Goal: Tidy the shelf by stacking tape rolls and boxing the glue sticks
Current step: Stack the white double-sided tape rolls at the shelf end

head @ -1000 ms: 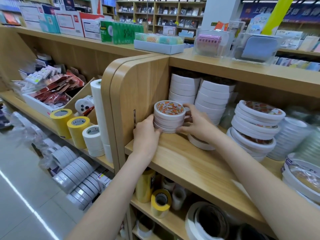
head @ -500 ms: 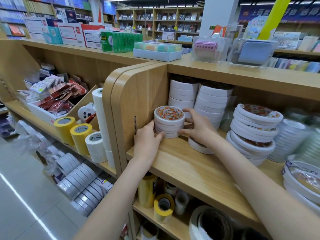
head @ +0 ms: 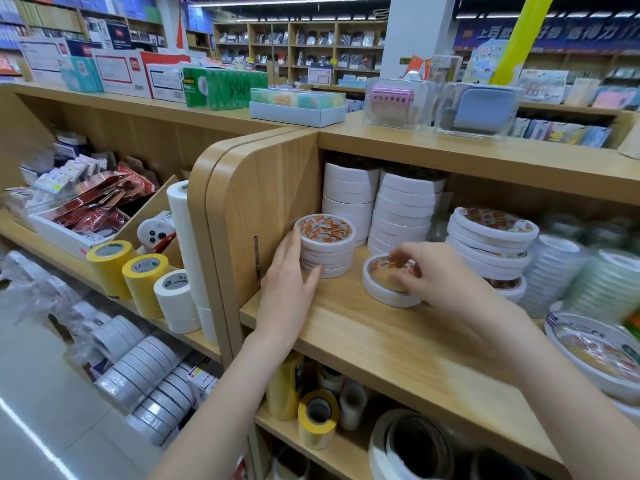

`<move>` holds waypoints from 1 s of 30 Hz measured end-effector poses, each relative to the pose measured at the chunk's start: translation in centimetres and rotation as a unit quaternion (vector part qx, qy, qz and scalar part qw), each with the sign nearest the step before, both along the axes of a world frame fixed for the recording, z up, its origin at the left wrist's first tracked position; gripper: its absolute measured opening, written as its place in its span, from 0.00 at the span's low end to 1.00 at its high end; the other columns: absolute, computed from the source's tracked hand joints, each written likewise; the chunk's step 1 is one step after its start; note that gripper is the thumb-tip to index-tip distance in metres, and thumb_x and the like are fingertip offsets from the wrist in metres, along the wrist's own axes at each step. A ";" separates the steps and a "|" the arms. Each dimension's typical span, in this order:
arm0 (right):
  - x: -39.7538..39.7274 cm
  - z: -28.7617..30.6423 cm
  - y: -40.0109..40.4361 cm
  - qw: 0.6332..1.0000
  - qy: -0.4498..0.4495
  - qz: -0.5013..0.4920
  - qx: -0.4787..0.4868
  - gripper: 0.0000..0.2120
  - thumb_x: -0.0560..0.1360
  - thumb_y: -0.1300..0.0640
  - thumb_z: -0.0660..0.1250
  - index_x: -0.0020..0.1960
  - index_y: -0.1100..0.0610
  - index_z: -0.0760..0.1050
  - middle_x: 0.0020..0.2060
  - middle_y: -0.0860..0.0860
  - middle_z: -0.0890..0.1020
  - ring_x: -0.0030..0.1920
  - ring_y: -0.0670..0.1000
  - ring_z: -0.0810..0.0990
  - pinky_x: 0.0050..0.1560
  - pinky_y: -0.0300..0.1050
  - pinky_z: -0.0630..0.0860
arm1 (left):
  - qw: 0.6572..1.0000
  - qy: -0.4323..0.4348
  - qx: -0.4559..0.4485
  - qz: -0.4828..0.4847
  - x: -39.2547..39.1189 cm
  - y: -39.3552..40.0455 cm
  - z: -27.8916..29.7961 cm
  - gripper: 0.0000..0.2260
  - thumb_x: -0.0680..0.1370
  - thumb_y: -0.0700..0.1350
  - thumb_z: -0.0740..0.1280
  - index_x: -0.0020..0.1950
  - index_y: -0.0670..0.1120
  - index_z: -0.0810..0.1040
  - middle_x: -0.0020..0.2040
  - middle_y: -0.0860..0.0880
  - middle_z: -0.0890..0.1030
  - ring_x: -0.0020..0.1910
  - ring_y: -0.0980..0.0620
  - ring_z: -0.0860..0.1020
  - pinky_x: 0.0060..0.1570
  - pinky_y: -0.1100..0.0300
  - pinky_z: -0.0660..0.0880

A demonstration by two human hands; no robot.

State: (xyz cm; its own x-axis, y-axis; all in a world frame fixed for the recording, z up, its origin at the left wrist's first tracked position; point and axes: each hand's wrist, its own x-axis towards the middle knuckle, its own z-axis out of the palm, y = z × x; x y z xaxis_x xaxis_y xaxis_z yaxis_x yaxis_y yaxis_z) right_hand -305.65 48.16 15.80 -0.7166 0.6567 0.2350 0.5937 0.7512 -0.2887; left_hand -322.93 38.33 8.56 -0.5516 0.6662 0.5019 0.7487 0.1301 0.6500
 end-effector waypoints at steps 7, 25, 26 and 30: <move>0.9 -2.7 -1.1 0.988 -0.131 -0.036 0.072 0.05 0.76 0.57 0.60 0.44 0.56 0.72 0.44 0.52 0.77 0.48 0.54 0.76 0.44 0.48 0.74 | 0.998 -0.019 -0.047 -0.025 -0.2 0.2 0.0 0.36 0.77 0.44 0.66 0.77 0.48 0.45 0.74 0.49 0.63 0.67 0.50 0.68 0.66 0.52 0.67; -6.9 0.8 0.1 0.989 0.116 0.077 0.039 0.18 0.73 0.56 0.68 0.61 0.56 0.71 0.56 0.52 0.71 0.49 0.49 0.73 0.52 0.41 0.69 | 0.995 -0.049 0.083 -0.025 -0.4 -0.2 0.1 0.24 0.76 0.36 0.64 0.72 0.43 0.65 0.66 0.48 0.74 0.63 0.53 0.73 0.63 0.57 0.70; -6.6 0.4 0.1 0.987 0.142 0.074 0.022 0.20 0.72 0.55 0.69 0.62 0.56 0.70 0.56 0.51 0.70 0.50 0.48 0.73 0.51 0.38 0.67 | 0.995 -0.046 0.084 -0.024 -0.5 -0.1 0.1 0.24 0.76 0.36 0.64 0.72 0.43 0.65 0.66 0.48 0.74 0.63 0.53 0.73 0.64 0.57 0.70; -6.5 -1.2 0.2 0.973 0.210 0.049 -0.081 0.27 0.70 0.52 0.72 0.65 0.56 0.67 0.55 0.48 0.73 0.49 0.46 0.74 0.47 0.32 0.67 | 0.994 -0.043 0.099 -0.006 -0.5 0.1 -0.2 0.24 0.76 0.36 0.64 0.72 0.42 0.66 0.68 0.48 0.72 0.65 0.53 0.71 0.65 0.56 0.69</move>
State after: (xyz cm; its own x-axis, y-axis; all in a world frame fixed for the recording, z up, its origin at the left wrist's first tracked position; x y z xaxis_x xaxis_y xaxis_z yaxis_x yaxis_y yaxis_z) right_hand -312.16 48.34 14.56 -0.6413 0.6423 0.4197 0.3250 0.7229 -0.6098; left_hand -323.39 38.41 8.38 -0.5912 0.5651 0.5754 0.6896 -0.0158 0.7241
